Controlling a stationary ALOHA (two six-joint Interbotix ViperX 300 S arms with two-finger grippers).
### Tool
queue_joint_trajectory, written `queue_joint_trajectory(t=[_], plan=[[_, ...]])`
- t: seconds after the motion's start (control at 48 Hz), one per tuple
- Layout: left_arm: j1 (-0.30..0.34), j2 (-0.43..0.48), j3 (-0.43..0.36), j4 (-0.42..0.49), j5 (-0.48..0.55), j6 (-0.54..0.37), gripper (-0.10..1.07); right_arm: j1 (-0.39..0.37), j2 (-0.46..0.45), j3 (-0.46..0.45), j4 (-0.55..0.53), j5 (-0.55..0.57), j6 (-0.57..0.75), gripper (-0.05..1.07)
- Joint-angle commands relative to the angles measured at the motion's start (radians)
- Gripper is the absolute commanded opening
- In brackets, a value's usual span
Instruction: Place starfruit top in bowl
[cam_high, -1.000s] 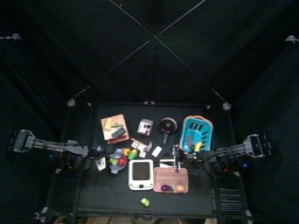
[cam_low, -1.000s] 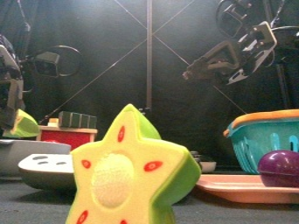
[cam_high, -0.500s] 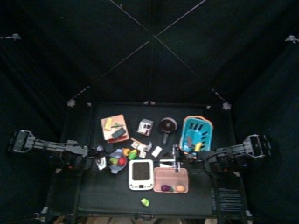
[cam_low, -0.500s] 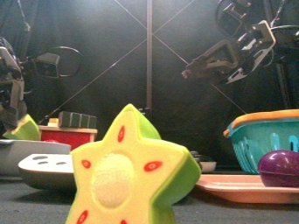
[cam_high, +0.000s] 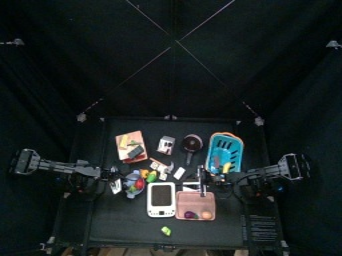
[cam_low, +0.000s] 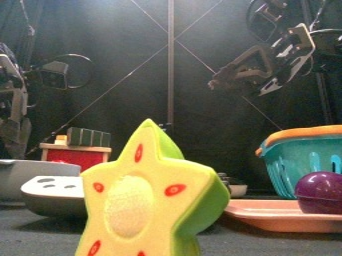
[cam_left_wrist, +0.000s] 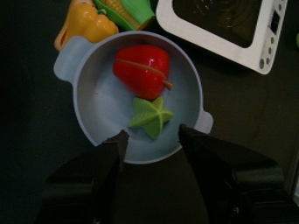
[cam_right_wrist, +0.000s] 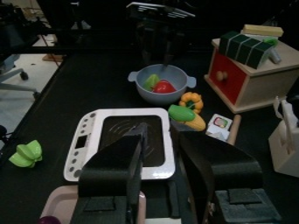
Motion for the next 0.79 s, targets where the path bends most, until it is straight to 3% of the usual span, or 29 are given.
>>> queue_joint_trajectory(t=[0.0,0.771], plan=[[0.005,0.002,-0.011,0.002,-0.006,0.000,0.87,-0.002,-0.011,-0.020,0.000,-0.003,-0.002,0.69],[0.005,0.002,0.008,-0.002,-0.034,0.000,0.87,0.000,-0.006,-0.021,0.000,-0.002,0.002,0.69]])
